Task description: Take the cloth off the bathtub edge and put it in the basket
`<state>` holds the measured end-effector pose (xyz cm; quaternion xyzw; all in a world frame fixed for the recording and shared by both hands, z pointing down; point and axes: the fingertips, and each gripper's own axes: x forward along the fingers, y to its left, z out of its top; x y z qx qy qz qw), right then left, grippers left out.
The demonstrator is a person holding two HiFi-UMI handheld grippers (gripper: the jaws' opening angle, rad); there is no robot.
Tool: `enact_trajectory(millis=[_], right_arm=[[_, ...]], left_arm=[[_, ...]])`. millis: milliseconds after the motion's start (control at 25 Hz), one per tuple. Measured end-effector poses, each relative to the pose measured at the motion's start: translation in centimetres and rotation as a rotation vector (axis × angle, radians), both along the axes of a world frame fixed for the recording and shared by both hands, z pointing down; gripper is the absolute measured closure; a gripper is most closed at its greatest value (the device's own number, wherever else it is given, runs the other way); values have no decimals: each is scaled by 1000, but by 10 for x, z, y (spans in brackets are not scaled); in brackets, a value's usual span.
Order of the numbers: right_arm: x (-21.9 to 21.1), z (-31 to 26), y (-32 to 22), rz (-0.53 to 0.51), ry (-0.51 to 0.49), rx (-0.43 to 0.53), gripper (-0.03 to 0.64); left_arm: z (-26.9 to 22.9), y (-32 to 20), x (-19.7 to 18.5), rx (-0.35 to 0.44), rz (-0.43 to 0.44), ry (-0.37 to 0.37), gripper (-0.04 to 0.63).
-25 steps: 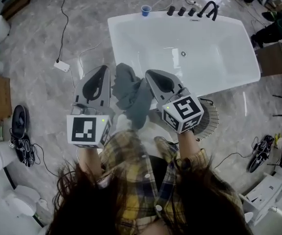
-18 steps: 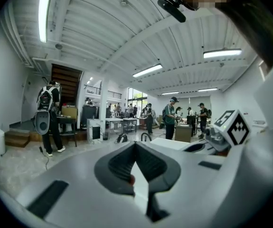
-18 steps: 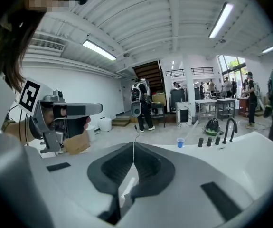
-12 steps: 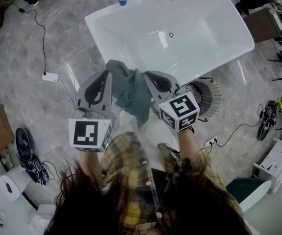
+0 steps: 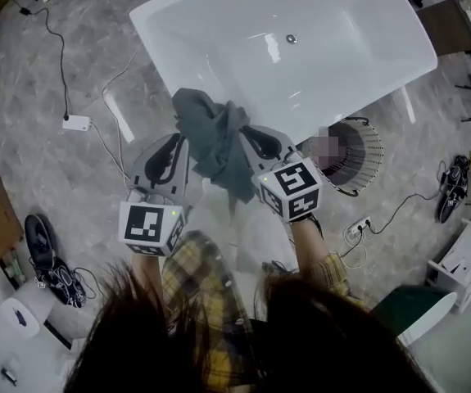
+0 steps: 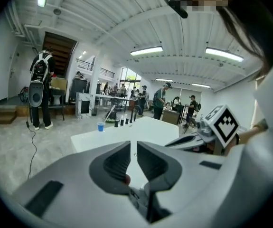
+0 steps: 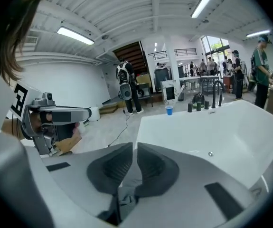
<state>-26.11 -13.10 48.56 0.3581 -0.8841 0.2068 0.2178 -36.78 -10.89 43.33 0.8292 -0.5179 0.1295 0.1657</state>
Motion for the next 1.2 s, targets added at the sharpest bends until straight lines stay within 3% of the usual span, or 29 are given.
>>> enact_trajectory(millis=[120,240,320,400,600,920,1080,1200], right_arm=[[5,33,0,20,11,-45,593],[10,67,3,47,6,-118,512],[15,93,8,70,6,-168,497],[20,121,17,80,10,-219,460],[14,177,41,25,-6,-347,337],[19,214,53,-33,57,-353,259],[27,232,60,-22,102,-397,251],[33,245,70,-25,138,-439,245]], left_arm=[[39,-4,5,-43,18,-6,575],[86,-8,6,-119,24,-9,575],[122,-8,7,-196,28,5,567],[154,-7,8,-269,37,34,508],[212,-8,9,-398,49,91,446],[268,-18,5,-479,117,-71,312],[290,-20,3,-520,159,-148,282],[313,-22,-4,-582,139,-162,269]])
